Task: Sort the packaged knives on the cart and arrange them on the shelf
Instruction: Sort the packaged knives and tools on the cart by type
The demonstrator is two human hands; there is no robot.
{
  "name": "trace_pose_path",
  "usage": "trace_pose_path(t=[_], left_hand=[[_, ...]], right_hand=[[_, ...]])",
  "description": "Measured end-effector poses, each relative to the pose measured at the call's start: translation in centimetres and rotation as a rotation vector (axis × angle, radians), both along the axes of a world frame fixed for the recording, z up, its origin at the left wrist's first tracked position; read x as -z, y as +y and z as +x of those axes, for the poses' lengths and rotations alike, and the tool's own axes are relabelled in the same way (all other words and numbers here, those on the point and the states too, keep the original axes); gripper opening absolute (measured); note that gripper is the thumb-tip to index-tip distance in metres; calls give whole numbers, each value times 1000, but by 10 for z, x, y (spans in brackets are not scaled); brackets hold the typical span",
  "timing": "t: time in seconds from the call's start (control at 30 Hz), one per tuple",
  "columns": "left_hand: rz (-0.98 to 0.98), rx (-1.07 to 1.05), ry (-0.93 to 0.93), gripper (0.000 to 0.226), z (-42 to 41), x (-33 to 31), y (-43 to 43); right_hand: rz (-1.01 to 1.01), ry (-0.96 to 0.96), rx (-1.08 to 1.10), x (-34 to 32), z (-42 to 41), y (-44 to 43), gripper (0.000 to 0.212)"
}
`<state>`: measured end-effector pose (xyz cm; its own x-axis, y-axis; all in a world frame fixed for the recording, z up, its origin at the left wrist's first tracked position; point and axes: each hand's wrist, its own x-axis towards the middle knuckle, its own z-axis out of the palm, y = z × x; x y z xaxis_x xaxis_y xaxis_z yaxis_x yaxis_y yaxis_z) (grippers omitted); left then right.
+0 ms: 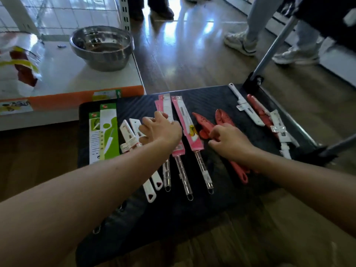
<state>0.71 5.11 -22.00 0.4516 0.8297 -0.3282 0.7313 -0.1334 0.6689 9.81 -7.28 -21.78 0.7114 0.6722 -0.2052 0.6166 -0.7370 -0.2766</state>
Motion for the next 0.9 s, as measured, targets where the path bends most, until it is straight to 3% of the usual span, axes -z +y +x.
trace_pose_path(t=[0.37,0.53,0.63,0.7,0.9], left_hand=[[-5,107,15,34,55,3,-48],[63,192,-6,33,102,10,-68],[105,275,15,30,136,21,-85],[195,371,28,32,159,26,-93],[656,715,143,40,215,32,-86]], right_hand=[[22,-146,182,1,106,-74,27],[-102,-124,243,8,149,-117,26],[-241,-122,182,9,164,-135,38],[-280,-76,141,14,165,-143,49],[-229,28,118,19,171,-155,55]])
